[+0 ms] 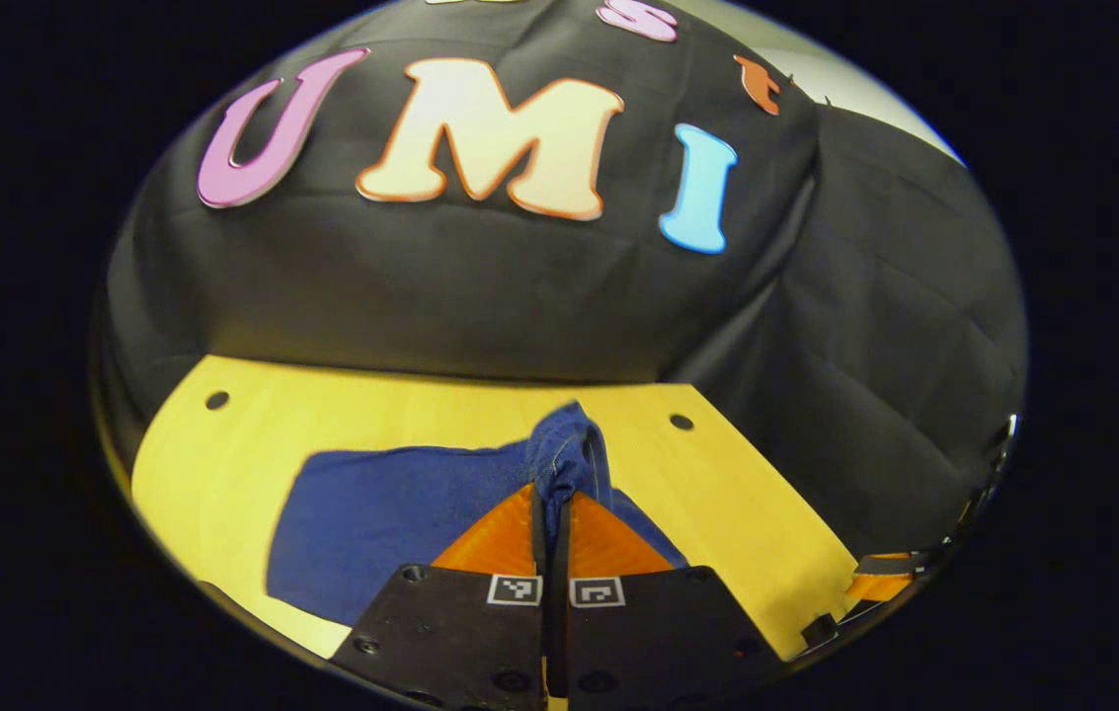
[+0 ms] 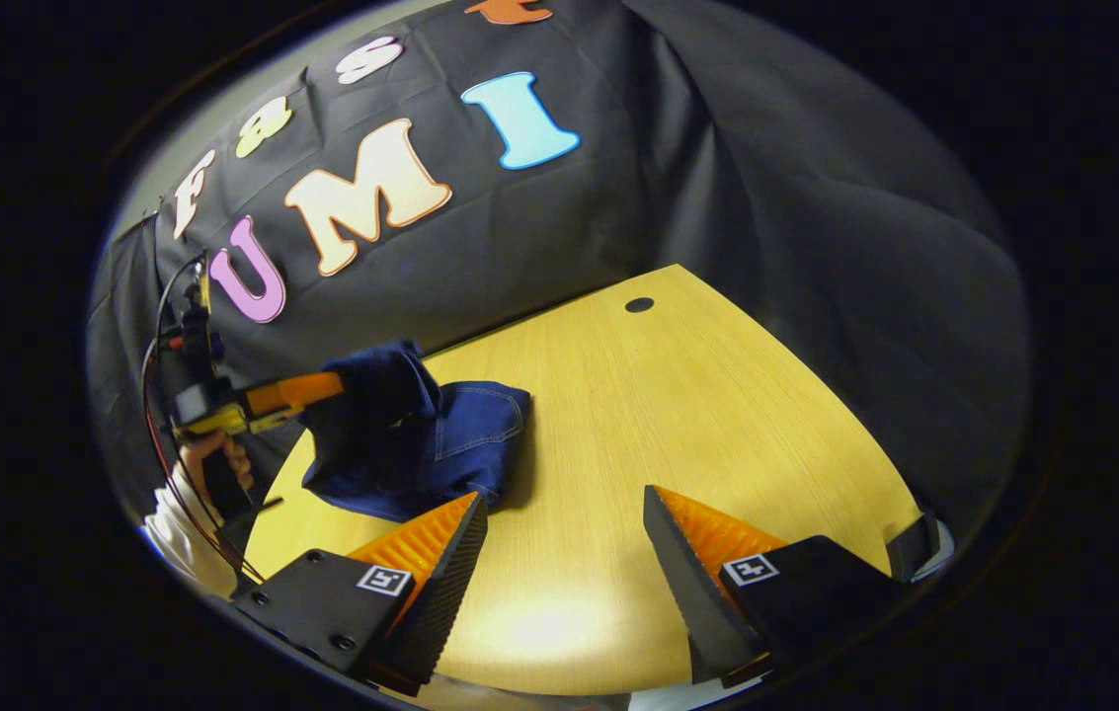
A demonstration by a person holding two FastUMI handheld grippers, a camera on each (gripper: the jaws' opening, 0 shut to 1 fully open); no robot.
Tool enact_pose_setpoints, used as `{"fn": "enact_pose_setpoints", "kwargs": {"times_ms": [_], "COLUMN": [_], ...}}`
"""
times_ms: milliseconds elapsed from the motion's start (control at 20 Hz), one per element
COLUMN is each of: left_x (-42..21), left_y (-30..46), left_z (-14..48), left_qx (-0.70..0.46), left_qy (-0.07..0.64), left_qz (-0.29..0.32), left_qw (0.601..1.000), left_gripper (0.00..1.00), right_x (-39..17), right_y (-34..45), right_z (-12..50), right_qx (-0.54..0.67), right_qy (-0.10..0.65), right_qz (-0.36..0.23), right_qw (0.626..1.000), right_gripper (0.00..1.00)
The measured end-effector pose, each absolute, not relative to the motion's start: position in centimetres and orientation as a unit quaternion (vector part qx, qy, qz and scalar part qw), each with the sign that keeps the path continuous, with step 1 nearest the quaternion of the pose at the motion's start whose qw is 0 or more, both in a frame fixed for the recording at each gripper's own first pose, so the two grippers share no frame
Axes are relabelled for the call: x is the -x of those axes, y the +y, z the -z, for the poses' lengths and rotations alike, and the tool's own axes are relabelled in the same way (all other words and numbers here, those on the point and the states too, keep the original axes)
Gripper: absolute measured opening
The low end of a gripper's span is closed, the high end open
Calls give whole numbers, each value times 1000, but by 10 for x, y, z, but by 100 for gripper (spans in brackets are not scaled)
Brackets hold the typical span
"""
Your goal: Grasp the waist and the cuffs of the jeans and fold them to make the two legs overlap; first hold the waist and fold one-third of the jeans toward the cuffs, then hold the cuffs and fold the remaining one-third in the same direction to finish folding.
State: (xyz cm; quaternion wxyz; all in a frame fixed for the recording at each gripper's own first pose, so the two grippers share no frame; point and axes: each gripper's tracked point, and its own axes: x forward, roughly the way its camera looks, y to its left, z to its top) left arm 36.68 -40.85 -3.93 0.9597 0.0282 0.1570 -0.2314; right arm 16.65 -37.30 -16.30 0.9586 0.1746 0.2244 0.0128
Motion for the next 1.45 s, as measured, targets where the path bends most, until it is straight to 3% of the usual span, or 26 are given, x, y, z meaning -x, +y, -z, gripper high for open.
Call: {"fn": "enact_pose_setpoints", "kwargs": {"times_ms": [100,150,200,250,300,400,550,800,1100,1450], "left_x": [-361,-356,-348,-341,-330,-317,-296,-283,-262,-264], "left_y": [-414,-411,-408,-406,-410,-423,-401,-311,-209,-146], "left_z": [79,95,114,122,123,117,89,40,26,9], "left_qx": [-66,-90,-113,-140,-153,-143,-128,-131,-92,-41], "left_qy": [187,200,217,227,226,208,181,127,120,108], "left_qz": [210,199,195,191,200,211,185,87,-6,-59], "left_qw": [957,955,950,945,941,944,958,979,989,992], "left_gripper": [0,0,0,8,22,63,87,88,88,89], "right_x": [-162,-159,-159,-157,-157,-155,-157,-164,-173,-174], "right_y": [-381,-383,-383,-382,-381,-374,-352,-303,-250,-228], "right_z": [166,165,164,165,165,162,158,143,116,112], "right_qx": [-178,-180,-182,-183,-181,-179,-178,-171,-163,-152], "right_qy": [226,225,223,222,222,219,211,195,165,167], "right_qz": [-7,-6,-5,-5,-4,-10,-26,-69,-115,-123], "right_qw": [958,958,958,958,958,959,961,963,966,966], "right_gripper": [98,92,98,98,98,98,98,98,98,98]}}
